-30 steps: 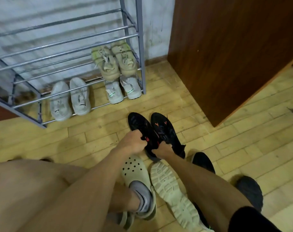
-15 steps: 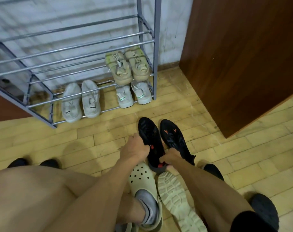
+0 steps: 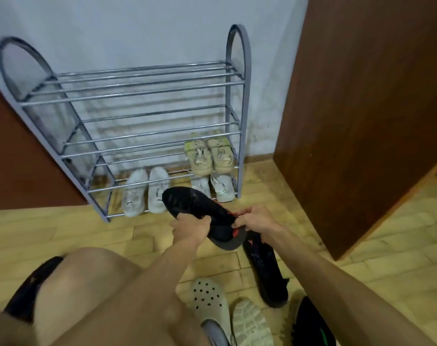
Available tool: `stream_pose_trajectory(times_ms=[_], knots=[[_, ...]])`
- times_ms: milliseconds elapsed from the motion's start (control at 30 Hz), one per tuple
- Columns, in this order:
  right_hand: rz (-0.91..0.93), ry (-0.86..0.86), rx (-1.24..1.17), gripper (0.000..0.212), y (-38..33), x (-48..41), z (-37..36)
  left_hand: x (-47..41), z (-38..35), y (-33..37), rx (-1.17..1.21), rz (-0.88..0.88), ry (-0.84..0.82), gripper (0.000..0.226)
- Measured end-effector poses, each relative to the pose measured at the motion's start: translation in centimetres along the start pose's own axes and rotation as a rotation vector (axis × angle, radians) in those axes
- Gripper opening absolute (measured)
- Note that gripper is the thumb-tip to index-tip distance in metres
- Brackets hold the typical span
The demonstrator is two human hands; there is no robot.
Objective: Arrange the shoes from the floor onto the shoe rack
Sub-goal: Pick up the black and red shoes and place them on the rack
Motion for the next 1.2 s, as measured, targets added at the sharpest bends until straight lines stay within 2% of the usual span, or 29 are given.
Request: stream_pose_trajectory(times_ms=[100,167,233,367,433,467,567,667,733,800,967,1200], knots=[[0.135,-0.04,-0.025,0.019,-5.0,3.8,-0.4,1.0,3.3,1.3,0.353,0.055,0.038,0.041],[0.222,-0.076,-0.027,0.023,-8.0,6.3,-1.1,1.9,5.9,2.3,0.482,0.024,0.065,0.03],[0.291,-0.097,-0.019,0.024,-10.5,8.5,-2.2,2.4,8.7,2.8,0.576,-0.027,0.143,0.035],[0.413,-0.145,-0.075,0.034,-14.5,12.6,-5.2,3.3,15.0,4.0,0.711,-0.17,0.321,0.062],[0.465,-0.181,-0.12,0.034,-16.1,14.4,-7.0,3.2,18.4,4.1,0.813,-0.16,0.38,0.063],[0.484,-0.204,-0.125,0.035,-17.0,15.4,-7.8,3.1,20.1,4.0,0.846,-0.151,0.388,0.055],[0.52,-0.286,-0.023,0.041,-19.6,18.0,-11.0,3.5,25.2,3.3,0.749,-0.225,0.405,0.016],[0.529,-0.286,0.165,0.032,-22.3,20.6,-14.6,4.4,29.9,1.8,0.674,-0.285,0.444,0.022],[0.544,-0.274,0.308,0.018,-23.8,22.0,-17.4,5.2,32.3,0.3,0.673,-0.336,0.466,0.023],[0.569,-0.269,0.383,0.015,-24.9,23.0,-20.3,5.9,34.1,-1.4,0.687,-0.359,0.456,0.026],[0.554,-0.345,0.493,0.027,-25.1,23.1,-28.4,5.7,37.0,-9.0,0.751,-0.266,0.475,0.028],[0.288,-0.437,0.603,0.042,-19.8,18.4,-38.8,4.1,36.1,-20.8,0.801,-0.074,0.366,0.024]])
Point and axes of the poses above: each hand's wrist, its own x-axis away from the middle knuckle, its own z-axis out of the back of the hand, y = z × x, the point moved 4 cm from there along -x, towards the middle knuckle, and after that the axes turned 11 degrees about -z, right-handed, at the moved point
